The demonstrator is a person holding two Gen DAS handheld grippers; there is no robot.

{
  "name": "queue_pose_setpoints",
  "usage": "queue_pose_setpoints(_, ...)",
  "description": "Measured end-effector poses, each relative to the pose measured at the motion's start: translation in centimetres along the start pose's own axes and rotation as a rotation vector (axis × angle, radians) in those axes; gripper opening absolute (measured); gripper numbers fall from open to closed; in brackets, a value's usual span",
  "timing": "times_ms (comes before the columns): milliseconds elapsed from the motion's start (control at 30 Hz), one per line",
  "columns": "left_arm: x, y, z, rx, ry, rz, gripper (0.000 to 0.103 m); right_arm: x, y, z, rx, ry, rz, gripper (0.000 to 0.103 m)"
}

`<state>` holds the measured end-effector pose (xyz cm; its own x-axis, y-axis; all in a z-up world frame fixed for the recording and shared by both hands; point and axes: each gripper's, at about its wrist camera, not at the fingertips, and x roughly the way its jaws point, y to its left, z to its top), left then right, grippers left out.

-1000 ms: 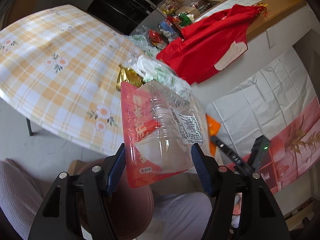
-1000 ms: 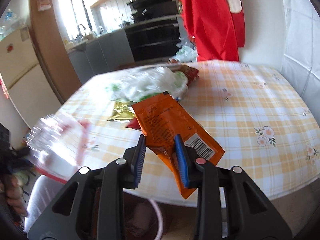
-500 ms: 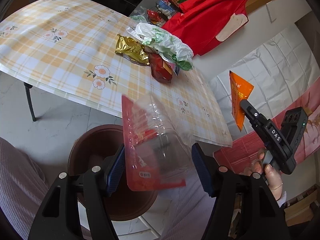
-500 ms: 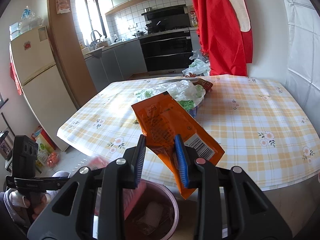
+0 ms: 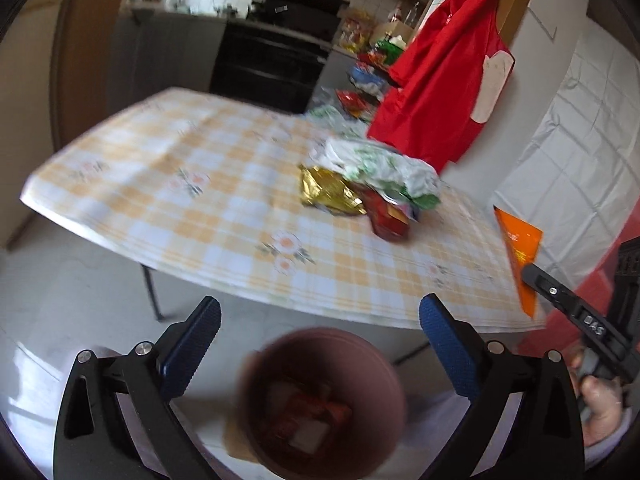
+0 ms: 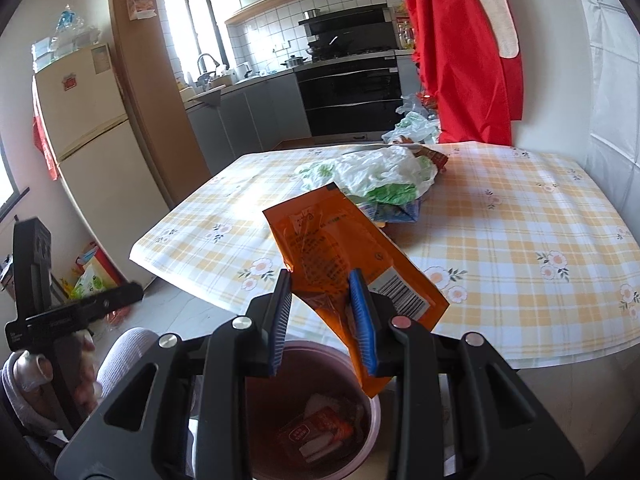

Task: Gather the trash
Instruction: 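Carry container and packet over the bin and open both tools to drop them, then reach the left tool to the white plastic bag and grasp it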

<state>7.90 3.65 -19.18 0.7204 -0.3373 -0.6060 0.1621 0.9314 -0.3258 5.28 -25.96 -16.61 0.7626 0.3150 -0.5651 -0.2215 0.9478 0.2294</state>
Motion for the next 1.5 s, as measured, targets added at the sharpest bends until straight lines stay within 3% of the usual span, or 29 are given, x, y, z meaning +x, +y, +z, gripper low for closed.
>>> queue_pose_setpoints(167, -1.5, -0.1, 0.3, 0.055, -0.079, 0.083, 0.097, 0.0, 1.2, -0.8, -0.015, 0.019, 0.022, 0.032)
queue_pose_setpoints(400, -1.8, -0.1, 0.1, 0.086, -0.072, 0.160, 0.097, -0.3, 3.2, -1.4, -0.053, 0.045, 0.049, 0.033)
queue_pose_setpoints(667, -2.8, 0.5, 0.1, 0.068, -0.100, 0.185, 0.097, -0.1, 5.5, -1.8, -0.107, 0.078, 0.099, 0.037)
queue_pose_setpoints(867, -2.7, 0.3, 0.0, 0.078, -0.095, 0.194, 0.097, -0.3, 5.7, -1.7, -0.118, 0.059, 0.068, 0.067)
queue_pose_setpoints(933, -2.6, 0.3, 0.0, 0.082, -0.095, 0.193, 0.097, -0.4, 5.3, -1.6, -0.109, 0.041, 0.033, 0.089)
queue_pose_setpoints(967, -2.6, 0.3, 0.0, 0.085, -0.096, 0.193, 0.097, -0.5, 5.1, -1.5, -0.104, 0.030, 0.015, 0.093)
queue_pose_setpoints(1133, -2.0, 0.1, -0.1, 0.097, -0.085, 0.192, 0.097, -0.2, 3.2, -1.3, -0.068, 0.027, -0.088, 0.097)
queue_pose_setpoints(1500, 0.9, -1.0, 0.1, 0.114, -0.010, 0.161, 0.097, 1.5, -1.5, -1.8, 0.044, 0.053, -0.157, 0.097)
